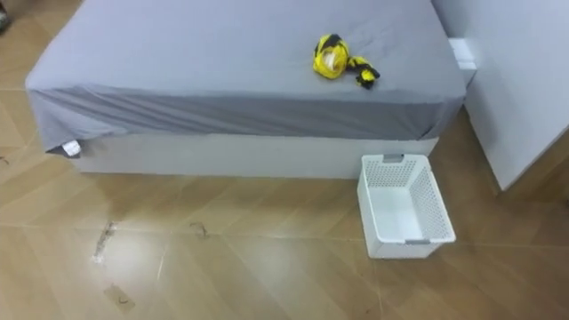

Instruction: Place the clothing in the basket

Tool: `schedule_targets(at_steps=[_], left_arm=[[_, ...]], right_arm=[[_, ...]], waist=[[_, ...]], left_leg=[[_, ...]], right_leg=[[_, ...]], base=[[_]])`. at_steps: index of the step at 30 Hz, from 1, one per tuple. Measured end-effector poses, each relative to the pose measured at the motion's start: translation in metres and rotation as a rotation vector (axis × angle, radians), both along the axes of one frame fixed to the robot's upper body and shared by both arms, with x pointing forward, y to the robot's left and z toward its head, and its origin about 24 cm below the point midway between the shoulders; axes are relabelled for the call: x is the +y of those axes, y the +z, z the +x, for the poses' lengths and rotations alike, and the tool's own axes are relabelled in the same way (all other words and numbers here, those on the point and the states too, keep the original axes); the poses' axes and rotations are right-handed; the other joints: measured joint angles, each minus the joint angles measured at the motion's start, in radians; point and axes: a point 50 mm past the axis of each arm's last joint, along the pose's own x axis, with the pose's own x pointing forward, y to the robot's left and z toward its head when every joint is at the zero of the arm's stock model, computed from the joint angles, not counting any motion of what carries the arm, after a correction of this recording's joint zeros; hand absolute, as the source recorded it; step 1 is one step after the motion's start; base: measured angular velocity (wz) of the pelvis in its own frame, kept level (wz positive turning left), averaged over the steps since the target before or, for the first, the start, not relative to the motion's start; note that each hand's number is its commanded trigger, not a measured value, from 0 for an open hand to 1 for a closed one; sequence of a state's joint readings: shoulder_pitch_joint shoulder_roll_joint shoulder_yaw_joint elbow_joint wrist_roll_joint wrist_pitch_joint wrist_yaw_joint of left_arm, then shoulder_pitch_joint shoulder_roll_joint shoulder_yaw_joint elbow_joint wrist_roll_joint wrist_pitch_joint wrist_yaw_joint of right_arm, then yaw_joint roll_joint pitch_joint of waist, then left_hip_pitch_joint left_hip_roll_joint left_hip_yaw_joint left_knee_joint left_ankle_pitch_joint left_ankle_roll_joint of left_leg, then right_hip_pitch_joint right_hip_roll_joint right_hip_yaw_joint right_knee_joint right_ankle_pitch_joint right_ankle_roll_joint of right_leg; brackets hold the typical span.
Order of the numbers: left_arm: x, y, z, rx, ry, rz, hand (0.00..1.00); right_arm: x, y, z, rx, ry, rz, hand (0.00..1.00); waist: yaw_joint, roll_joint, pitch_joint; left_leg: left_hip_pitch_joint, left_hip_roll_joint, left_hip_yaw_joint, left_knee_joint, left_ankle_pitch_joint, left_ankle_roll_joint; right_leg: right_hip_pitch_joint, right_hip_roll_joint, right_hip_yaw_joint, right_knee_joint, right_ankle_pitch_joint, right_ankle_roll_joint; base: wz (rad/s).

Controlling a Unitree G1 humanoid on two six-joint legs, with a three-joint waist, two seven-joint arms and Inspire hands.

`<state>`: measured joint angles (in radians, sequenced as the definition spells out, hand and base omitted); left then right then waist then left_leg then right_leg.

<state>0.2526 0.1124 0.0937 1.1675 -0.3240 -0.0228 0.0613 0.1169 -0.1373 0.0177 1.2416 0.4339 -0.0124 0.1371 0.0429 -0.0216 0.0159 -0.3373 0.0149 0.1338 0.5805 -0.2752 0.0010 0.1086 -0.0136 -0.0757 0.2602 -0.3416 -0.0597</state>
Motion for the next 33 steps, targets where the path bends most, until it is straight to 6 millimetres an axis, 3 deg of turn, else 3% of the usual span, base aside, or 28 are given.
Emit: schedule_targets(at_steps=[1,2,3,4,5,6,7,9,10,11,12,13,15,16,17,19,20,22,24,25,26,27,28,29,30,31,32,33], left_arm=[[-0.001,0.000,-0.002,0.005,0.001,-0.001,0.00],[-0.001,0.000,-0.008,0.019,0.004,0.000,0.00],[-0.001,0.000,-0.012,0.029,0.006,0.002,0.00],[-0.002,0.000,-0.018,0.046,0.008,0.004,0.00],[-0.005,0.000,-0.020,0.051,0.011,-0.004,0.00],[-0.007,-0.001,-0.020,0.049,0.009,-0.010,0.00],[-0.006,-0.001,-0.017,0.039,0.008,-0.012,0.00],[-0.005,-0.001,-0.009,0.009,0.007,-0.019,0.00],[-0.004,0.000,-0.008,0.002,0.006,-0.016,0.00],[-0.001,0.001,-0.005,-0.016,0.001,-0.005,0.00],[0.002,0.001,-0.002,-0.027,-0.003,0.006,0.00],[0.003,0.002,0.000,-0.035,-0.005,0.011,0.00],[0.010,0.004,0.016,-0.077,-0.030,0.047,0.00],[0.010,0.004,0.020,-0.087,-0.032,0.053,0.00],[0.011,0.005,0.027,-0.108,-0.039,0.066,0.00],[0.011,0.006,0.038,-0.133,-0.049,0.073,0.00],[0.010,0.007,0.044,-0.152,-0.063,0.073,0.00],[0.006,0.007,0.054,-0.173,-0.102,0.066,0.00],[-0.004,0.004,0.049,-0.149,-0.140,0.037,0.00],[-0.005,0.004,0.049,-0.148,-0.147,0.032,0.00],[-0.005,0.004,0.049,-0.148,-0.149,0.029,0.00],[-0.004,0.004,0.046,-0.139,-0.146,0.028,0.00],[-0.005,0.003,0.042,-0.130,-0.142,0.021,0.00],[-0.004,0.003,0.035,-0.117,-0.125,0.014,0.00],[-0.004,0.003,0.031,-0.109,-0.121,0.013,0.00],[-0.004,0.003,0.027,-0.101,-0.120,0.012,0.00],[0.002,0.004,0.020,-0.090,-0.116,0.028,0.00],[0.008,0.006,0.010,-0.067,-0.110,0.046,0.00]], right_arm=[[0.000,0.000,0.001,0.000,0.000,-0.002,0.00],[0.001,0.000,0.003,0.003,0.003,0.000,0.00],[0.003,0.000,0.004,0.007,0.005,0.002,0.00],[0.004,-0.001,0.006,0.008,0.007,0.003,0.00],[0.003,0.000,0.006,0.010,0.012,-0.007,0.00],[0.002,0.000,0.007,0.009,0.016,-0.015,0.00],[0.002,0.000,0.007,0.011,0.017,-0.015,0.00],[0.003,0.001,0.010,-0.008,0.036,-0.018,0.00],[0.003,0.001,0.015,-0.027,0.039,-0.018,0.00],[0.005,0.002,0.020,-0.052,0.045,-0.017,0.00],[0.005,0.003,0.022,-0.066,0.044,-0.018,0.00],[0.004,0.004,0.022,-0.071,0.042,-0.021,0.00],[0.004,0.005,0.027,-0.087,0.044,-0.034,0.00],[0.004,0.006,0.030,-0.101,0.049,-0.038,0.00],[0.004,0.010,0.042,-0.147,0.057,-0.046,0.00],[0.005,0.015,0.056,-0.206,0.067,-0.055,0.00],[0.006,0.018,0.065,-0.245,0.072,-0.061,0.00],[0.007,0.023,0.074,-0.286,0.074,-0.074,0.00],[0.006,0.027,0.081,-0.312,0.077,-0.109,0.00],[0.006,0.027,0.082,-0.317,0.073,-0.117,0.00],[0.007,0.030,0.090,-0.342,0.080,-0.135,0.00],[0.007,0.034,0.096,-0.364,0.087,-0.145,0.00],[0.006,0.042,0.109,-0.421,0.091,-0.172,0.00],[0.007,0.053,0.123,-0.492,0.092,-0.195,0.00],[0.007,0.058,0.130,-0.524,0.098,-0.206,0.00],[0.005,0.066,0.139,-0.570,0.104,-0.233,0.00],[0.009,0.071,0.147,-0.601,0.115,-0.236,0.00],[0.012,0.079,0.156,-0.643,0.133,-0.243,0.00]], waist=[[0.008,-0.001,-0.0018],[0.028,0.005,0.0001],[0.034,0.003,-0.0010],[0.036,-0.003,-0.0006],[0.031,-0.005,-0.0027],[0.020,-0.016,-0.0080],[0.014,-0.024,-0.0073],[0.016,-0.027,-0.0048],[0.020,-0.027,-0.0053],[0.018,-0.026,-0.0026],[0.016,-0.031,-0.0005],[0.017,-0.022,-0.0052],[0.033,-0.009,-0.0115],[0.039,-0.011,-0.0151],[0.045,0.003,-0.0099],[0.033,0.029,-0.0058],[0.020,0.029,-0.0023],[0.001,0.029,-0.0008],[-0.015,0.044,-0.0007],[-0.014,0.046,-0.0029],[-0.008,0.047,-0.0056],[-0.005,0.044,-0.0114],[0.017,0.065,-0.0114],[0.026,0.078,-0.0064],[0.023,0.085,-0.0028],[0.009,0.091,0.0063],[0.017,0.083,-0.0001],[0.029,0.099,-0.0058]], left_leg=[[-0.023,-0.002,0.002,-0.068,0.022,-0.012],[-0.062,0.005,0.002,-0.170,0.107,-0.008],[-0.072,0.008,0.002,-0.204,0.147,-0.006],[-0.079,0.007,0.003,-0.240,0.219,0.000],[-0.090,-0.003,0.015,-0.223,0.271,0.030],[-0.101,-0.025,0.032,-0.175,0.254,0.067],[-0.110,-0.035,0.043,-0.143,0.225,0.072],[-0.123,-0.033,0.080,-0.013,0.122,0.085],[-0.120,-0.029,0.089,0.012,0.100,0.089],[-0.100,-0.028,0.112,0.047,0.067,0.102],[-0.044,-0.031,0.138,0.026,0.023,0.106],[-0.012,-0.033,0.140,0.005,-0.009,0.099],[0.117,-0.063,0.131,-0.082,-0.029,0.109],[0.145,-0.063,0.129,-0.108,-0.032,0.109],[0.206,-0.057,0.122,-0.160,-0.034,0.104],[0.282,-0.040,0.098,-0.219,-0.038,0.096],[0.321,-0.035,0.075,-0.247,-0.046,0.090],[0.385,-0.025,0.037,-0.285,-0.064,0.074],[0.493,0.013,-0.007,-0.341,-0.094,0.039],[0.519,0.026,-0.013,-0.350,-0.100,0.029],[0.548,0.048,-0.028,-0.359,-0.116,0.006],[0.549,0.061,-0.027,-0.351,-0.124,-0.008],[0.557,0.086,-0.028,-0.340,-0.130,-0.033],[0.583,0.105,-0.031,-0.340,-0.109,-0.071],[0.597,0.111,-0.038,-0.339,-0.095,-0.092],[0.621,0.117,-0.068,-0.301,-0.065,-0.098],[0.605,0.137,-0.078,-0.181,-0.054,-0.099],[0.556,0.156,-0.064,-0.018,-0.049,-0.105]], right_leg=[[0.003,-0.002,0.007,0.000,-0.008,0.003],[0.012,-0.006,0.020,-0.001,-0.022,0.005],[0.020,-0.013,0.025,-0.004,-0.029,0.008],[0.038,-0.026,0.045,-0.011,-0.048,0.018],[0.060,-0.043,0.051,-0.025,-0.063,0.037],[0.061,-0.068,0.054,-0.026,-0.080,0.060],[0.065,-0.077,0.052,-0.026,-0.086,0.069],[0.086,-0.114,0.044,-0.004,-0.077,0.093],[0.087,-0.124,0.044,0.018,-0.073,0.101],[0.076,-0.132,0.042,0.113,-0.066,0.114],[0.034,-0.151,0.022,0.263,-0.031,0.149],[0.006,-0.157,0.003,0.344,0.003,0.153],[-0.103,-0.198,-0.020,0.632,0.211,0.111],[-0.137,-0.195,-0.024,0.677,0.194,0.106],[-0.215,-0.175,-0.059,0.737,0.113,0.077],[-0.326,-0.124,-0.116,0.688,0.032,0.051],[-0.396,-0.098,-0.144,0.592,0.016,0.050],[-0.463,-0.066,-0.159,0.356,0.039,0.047],[-0.476,-0.041,-0.186,0.100,0.231,0.036],[-0.472,-0.034,-0.190,0.065,0.276,0.031],[-0.476,-0.020,-0.200,0.052,0.343,-0.009],[-0.475,-0.010,-0.201,0.074,0.357,-0.023],[-0.474,0.014,-0.216,0.131,0.335,-0.048],[-0.475,0.023,-0.234,0.197,0.288,-0.069],[-0.476,0.019,-0.240,0.237,0.261,-0.076],[-0.497,0.000,-0.284,0.370,0.223,-0.093],[-0.523,0.012,-0.282,0.339,0.193,-0.071],[-0.502,0.027,-0.295,0.298,0.198,-0.103]], base=[[-0.40],[-0.49],[-0.62],[-0.43],[-0.25],[0.00],[-0.07],[-0.30],[-0.32],[-0.23],[-0.16],[0.00],[0.00],[-0.17],[-0.08],[0.27],[0.61],[0.62],[0.71],[0.58],[0.29],[0.11],[-0.18],[-0.17],[0.00],[0.00],[-0.24],[-0.34]])
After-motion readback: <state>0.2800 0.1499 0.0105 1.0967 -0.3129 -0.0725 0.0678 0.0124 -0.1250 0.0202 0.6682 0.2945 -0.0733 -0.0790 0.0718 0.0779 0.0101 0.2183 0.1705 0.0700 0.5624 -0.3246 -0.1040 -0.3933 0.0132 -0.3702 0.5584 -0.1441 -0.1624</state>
